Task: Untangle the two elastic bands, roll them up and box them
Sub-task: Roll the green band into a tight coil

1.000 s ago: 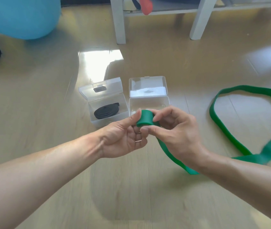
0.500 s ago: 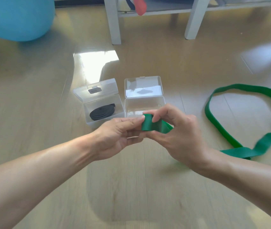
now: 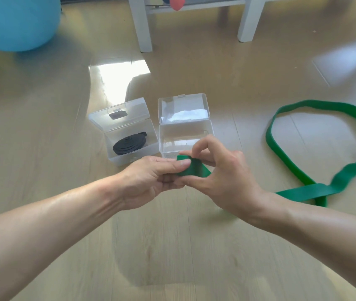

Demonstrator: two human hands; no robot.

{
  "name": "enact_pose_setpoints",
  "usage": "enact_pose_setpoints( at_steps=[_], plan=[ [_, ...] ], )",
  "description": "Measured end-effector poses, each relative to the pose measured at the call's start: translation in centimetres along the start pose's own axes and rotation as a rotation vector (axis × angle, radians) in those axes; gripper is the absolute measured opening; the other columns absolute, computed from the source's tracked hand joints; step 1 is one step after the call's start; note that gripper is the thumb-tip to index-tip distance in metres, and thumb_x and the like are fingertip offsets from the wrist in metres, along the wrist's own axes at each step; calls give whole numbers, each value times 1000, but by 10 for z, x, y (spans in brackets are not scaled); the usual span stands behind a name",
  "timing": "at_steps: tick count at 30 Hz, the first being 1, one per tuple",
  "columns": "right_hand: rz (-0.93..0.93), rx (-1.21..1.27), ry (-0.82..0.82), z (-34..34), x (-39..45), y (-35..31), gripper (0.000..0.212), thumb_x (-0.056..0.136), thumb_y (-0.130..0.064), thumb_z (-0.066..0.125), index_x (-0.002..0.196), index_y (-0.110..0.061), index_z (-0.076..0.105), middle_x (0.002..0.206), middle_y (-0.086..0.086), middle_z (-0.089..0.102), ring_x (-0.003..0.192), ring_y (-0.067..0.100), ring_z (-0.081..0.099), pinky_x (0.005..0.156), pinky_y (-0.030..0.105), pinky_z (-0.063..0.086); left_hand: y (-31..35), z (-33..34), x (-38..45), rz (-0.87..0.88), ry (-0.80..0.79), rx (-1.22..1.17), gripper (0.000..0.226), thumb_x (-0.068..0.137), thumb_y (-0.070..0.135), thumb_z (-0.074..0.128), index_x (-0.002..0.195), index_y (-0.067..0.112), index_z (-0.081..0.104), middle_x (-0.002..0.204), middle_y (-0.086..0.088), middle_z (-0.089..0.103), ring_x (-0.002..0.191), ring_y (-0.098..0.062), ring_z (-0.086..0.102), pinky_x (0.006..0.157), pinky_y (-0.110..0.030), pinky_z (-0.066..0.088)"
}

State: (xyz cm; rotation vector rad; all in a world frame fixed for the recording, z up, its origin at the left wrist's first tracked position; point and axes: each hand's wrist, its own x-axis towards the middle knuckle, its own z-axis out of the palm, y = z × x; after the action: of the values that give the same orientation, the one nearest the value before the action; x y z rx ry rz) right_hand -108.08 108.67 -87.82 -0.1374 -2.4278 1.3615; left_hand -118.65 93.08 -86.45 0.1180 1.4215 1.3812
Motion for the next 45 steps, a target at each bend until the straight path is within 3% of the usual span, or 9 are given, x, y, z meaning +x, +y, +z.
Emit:
enact_pose_setpoints(
  at_steps=[8, 15, 20, 22, 25, 29, 34, 41, 45],
  plan=[
    [-158, 148, 75, 4, -7, 12, 47, 66, -22, 93, 95, -8, 59, 124, 3, 70, 115, 8, 68, 94, 27, 57, 8, -2, -2, -1, -146, -27, 31, 92, 24, 64, 108, 2, 80, 122, -20, 74, 111, -26, 72, 105, -35, 54],
    [-145, 187, 88, 9, -8, 11, 53, 84, -47, 74, 95, -8, 40, 137, 3, 64, 110, 15, 71, 78, 45, 61, 7, -3, 1, -96, -283, -306, 63, 71, 31, 92, 121, -1, 72, 122, -22, 71, 109, -27, 71, 102, -36, 55],
    [-107, 196, 89, 13, -11, 9, 46, 87, -51, 72, 93, -18, 41, 99, 24, 72, 81, 43, 70, 60, 53, 55, 6, -1, 2, -105, -370, -287, 62, 71, 36, 91, 124, 7, 73, 128, -15, 69, 116, -22, 69, 106, -33, 51],
    [-128, 130, 76, 9, -8, 4, 43, 89, -49, 71, 90, -16, 43, 82, 18, 70, 65, 36, 65, 52, 45, 50, 5, 0, 2, -108, -388, -293, 66, 71, 39, 90, 127, 11, 72, 132, -13, 68, 122, -21, 67, 108, -34, 50],
    [-191, -47, 60, -2, -3, -5, 40, 86, -39, 74, 83, -14, 43, 63, 0, 55, 55, 19, 45, 49, 26, 39, 1, -4, 2, -114, -369, -306, 73, 70, 40, 90, 134, 13, 67, 139, -12, 66, 128, -24, 63, 110, -43, 50],
    [-228, -227, -75, -16, 2, -5, 37, 88, -41, 72, 85, -21, 42, 69, 0, 65, 67, 24, 61, 52, 30, 45, 4, -6, 1, -78, -184, -114, 47, 78, 35, 77, 117, 10, 76, 129, -11, 70, 119, -26, 67, 99, -42, 57],
    [-278, -507, -161, -21, 7, -4, 34, 84, -33, 79, 83, -18, 49, 56, -10, 47, 53, 20, 30, 44, 21, 26, 14, -4, -4, 88, -9, 403, 33, 88, 35, 76, 105, 6, 81, 114, -12, 79, 115, -27, 70, 105, -37, 53],
    [-275, -587, -131, -18, 8, -11, 44, 87, -36, 71, 94, -22, 30, 74, 1, 73, 49, 25, 59, 42, 34, 47, 16, 13, -7, 154, 52, 489, 27, 79, 41, 83, 100, 24, 85, 105, 1, 82, 111, -15, 74, 109, -37, 50],
    [-252, -553, -119, -14, 6, -13, 54, 82, -52, 74, 92, -24, 29, 71, -4, 71, 49, 21, 58, 43, 34, 47, 5, 15, -5, 190, 114, 392, 30, 73, 41, 86, 95, 21, 86, 99, -7, 82, 99, -19, 76, 104, -38, 51]
  ],
)
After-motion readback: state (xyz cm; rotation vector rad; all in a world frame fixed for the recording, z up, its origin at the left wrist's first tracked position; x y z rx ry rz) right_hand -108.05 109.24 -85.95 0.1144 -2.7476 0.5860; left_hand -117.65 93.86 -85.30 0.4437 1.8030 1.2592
